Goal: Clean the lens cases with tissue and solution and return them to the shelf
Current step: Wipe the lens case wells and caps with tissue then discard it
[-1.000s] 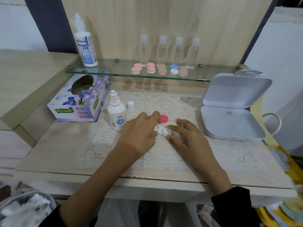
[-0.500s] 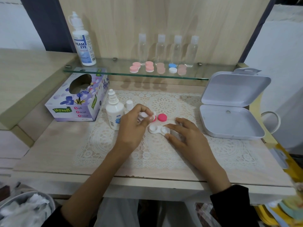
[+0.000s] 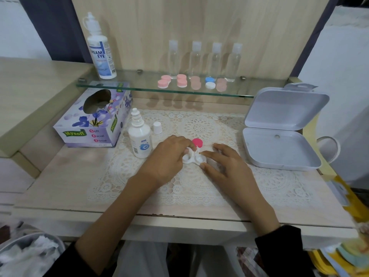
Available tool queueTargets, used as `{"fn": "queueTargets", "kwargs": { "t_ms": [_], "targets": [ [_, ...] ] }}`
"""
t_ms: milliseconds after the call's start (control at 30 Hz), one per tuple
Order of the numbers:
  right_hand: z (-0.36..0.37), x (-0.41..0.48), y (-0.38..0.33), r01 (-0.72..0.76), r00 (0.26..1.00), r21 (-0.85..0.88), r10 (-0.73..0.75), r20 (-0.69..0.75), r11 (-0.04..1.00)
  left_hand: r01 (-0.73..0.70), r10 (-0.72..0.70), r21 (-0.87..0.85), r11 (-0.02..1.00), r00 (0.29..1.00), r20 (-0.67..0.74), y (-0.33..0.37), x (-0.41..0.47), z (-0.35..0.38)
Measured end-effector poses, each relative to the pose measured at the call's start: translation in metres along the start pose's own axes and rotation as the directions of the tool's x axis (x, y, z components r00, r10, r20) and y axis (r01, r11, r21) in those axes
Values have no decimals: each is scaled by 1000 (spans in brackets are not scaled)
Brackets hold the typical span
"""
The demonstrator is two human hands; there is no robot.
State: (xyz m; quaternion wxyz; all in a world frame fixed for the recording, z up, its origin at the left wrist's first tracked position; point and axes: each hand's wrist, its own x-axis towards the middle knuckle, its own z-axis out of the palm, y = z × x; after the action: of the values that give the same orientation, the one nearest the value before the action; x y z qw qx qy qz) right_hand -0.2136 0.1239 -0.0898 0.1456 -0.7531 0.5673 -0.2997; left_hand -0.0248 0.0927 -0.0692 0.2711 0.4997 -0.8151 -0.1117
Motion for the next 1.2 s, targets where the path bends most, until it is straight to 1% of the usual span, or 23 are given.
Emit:
{"fn": "queueTargets", "kwargs": {
  "t_ms": [133, 333, 433, 700, 900, 1200],
  "targets": [
    [0, 0, 0, 2, 1000, 11, -2, 5, 1000, 50, -48, 36, 998, 997, -66, 3, -5, 2],
    [-1, -1, -1, -8, 1000, 3, 8, 16, 1000, 111, -102, 45, 993, 981, -166, 5, -15, 8],
    [-1, -1, -2, -2, 1000, 6, 2, 16, 1000, 142, -133, 33, 989, 972, -192, 4, -18, 9],
    [-1, -1, -2, -15, 1000, 20, 15, 6, 1000, 143, -142, -10, 990, 963, -231, 5, -26, 10],
    [-1, -1, -1, -12, 1000, 9, 12, 8, 1000, 141, -150, -51, 989, 936, -318, 3, -31, 11],
    [0, -1, 0, -13, 1000, 3, 13, -1, 1000, 129, -182, -156, 979, 898, -400, 10, -36, 4]
  ]
}}
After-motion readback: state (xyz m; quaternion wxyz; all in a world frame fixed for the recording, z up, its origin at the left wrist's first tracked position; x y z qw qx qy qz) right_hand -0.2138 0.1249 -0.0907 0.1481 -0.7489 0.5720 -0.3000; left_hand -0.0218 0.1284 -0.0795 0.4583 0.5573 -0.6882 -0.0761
